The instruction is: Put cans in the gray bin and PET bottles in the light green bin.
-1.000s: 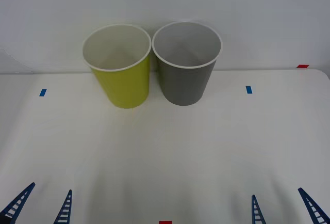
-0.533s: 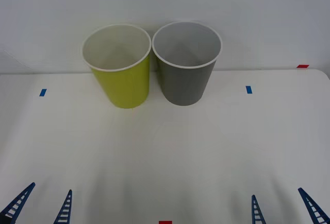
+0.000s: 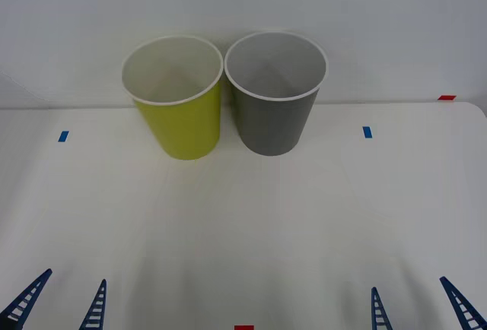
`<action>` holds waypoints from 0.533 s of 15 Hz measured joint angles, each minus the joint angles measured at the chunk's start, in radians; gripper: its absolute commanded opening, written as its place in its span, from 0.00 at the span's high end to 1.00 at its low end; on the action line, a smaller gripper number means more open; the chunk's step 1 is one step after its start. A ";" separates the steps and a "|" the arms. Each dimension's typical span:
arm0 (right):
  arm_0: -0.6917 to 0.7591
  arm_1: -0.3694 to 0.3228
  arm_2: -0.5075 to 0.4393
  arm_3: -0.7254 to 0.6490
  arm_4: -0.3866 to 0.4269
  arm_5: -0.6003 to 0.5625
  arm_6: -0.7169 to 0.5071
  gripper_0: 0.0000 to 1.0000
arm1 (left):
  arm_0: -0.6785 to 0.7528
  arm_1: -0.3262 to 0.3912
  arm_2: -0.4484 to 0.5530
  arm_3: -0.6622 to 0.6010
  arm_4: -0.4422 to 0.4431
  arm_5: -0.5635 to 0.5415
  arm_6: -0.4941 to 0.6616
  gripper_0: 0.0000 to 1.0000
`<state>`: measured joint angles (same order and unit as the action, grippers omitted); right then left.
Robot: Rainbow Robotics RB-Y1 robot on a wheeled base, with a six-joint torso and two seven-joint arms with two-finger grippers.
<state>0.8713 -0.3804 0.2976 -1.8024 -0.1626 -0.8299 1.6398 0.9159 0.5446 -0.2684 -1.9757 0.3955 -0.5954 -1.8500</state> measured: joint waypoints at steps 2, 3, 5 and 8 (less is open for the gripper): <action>0.000 0.000 0.000 0.000 0.000 0.000 0.000 0.00 | 0.000 0.000 0.000 0.000 0.000 0.000 0.000 0.21; 0.000 0.000 0.000 0.000 0.000 0.000 0.000 0.00 | 0.000 0.000 0.000 0.000 0.000 0.000 0.000 0.21; 0.000 0.000 0.000 0.000 0.000 0.000 0.000 0.00 | 0.000 0.000 0.000 0.000 0.000 0.000 0.000 0.21; 0.000 0.000 0.000 0.000 0.000 0.000 0.000 0.00 | 0.000 0.000 0.000 0.000 0.000 0.000 0.000 0.21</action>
<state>0.8713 -0.3804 0.2976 -1.8024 -0.1626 -0.8299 1.6398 0.9158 0.5446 -0.2684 -1.9757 0.3957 -0.5953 -1.8500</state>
